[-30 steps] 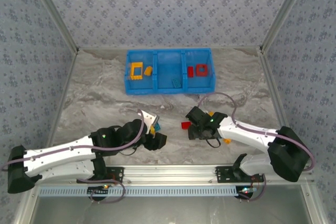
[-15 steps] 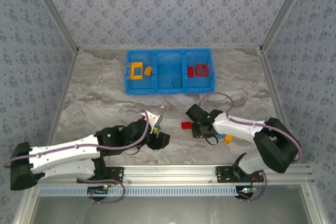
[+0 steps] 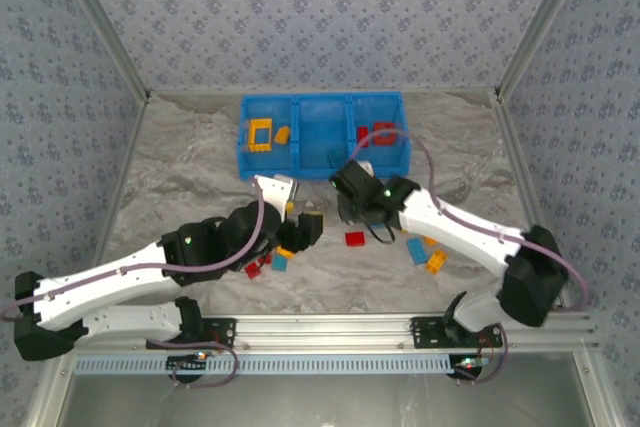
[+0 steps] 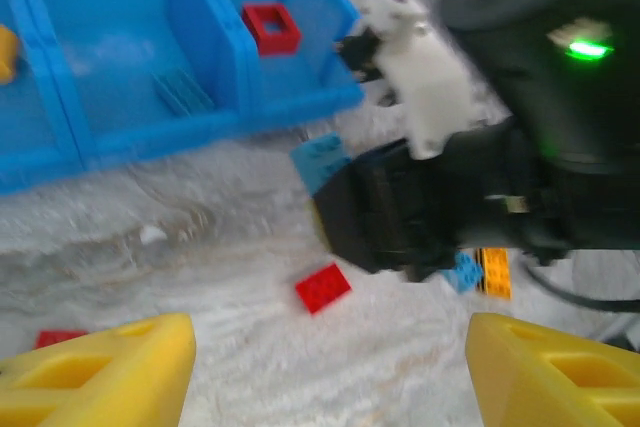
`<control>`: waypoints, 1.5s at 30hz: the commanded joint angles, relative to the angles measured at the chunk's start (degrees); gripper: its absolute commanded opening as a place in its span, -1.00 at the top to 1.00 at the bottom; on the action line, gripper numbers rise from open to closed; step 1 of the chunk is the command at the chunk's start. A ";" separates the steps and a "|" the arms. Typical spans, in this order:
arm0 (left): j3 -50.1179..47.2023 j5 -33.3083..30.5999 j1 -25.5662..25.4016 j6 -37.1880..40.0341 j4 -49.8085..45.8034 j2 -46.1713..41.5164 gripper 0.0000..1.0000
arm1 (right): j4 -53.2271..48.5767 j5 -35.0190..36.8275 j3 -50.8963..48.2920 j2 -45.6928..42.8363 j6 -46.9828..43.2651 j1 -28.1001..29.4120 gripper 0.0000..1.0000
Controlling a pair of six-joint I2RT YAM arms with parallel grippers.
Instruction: Sort the legos into containers by color
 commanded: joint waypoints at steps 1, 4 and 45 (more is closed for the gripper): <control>4.88 -9.41 -0.27 -0.09 -6.54 3.68 -0.44 | 1.61 -5.07 10.45 10.14 -5.77 -4.00 0.50; 5.84 -10.21 -0.30 -0.16 -5.38 5.00 -0.44 | 0.77 -9.16 21.60 20.09 -7.55 -7.72 0.51; -6.20 4.74 8.73 -24.18 -19.41 7.14 -0.23 | 10.65 2.74 18.12 7.82 -11.86 -4.74 -0.05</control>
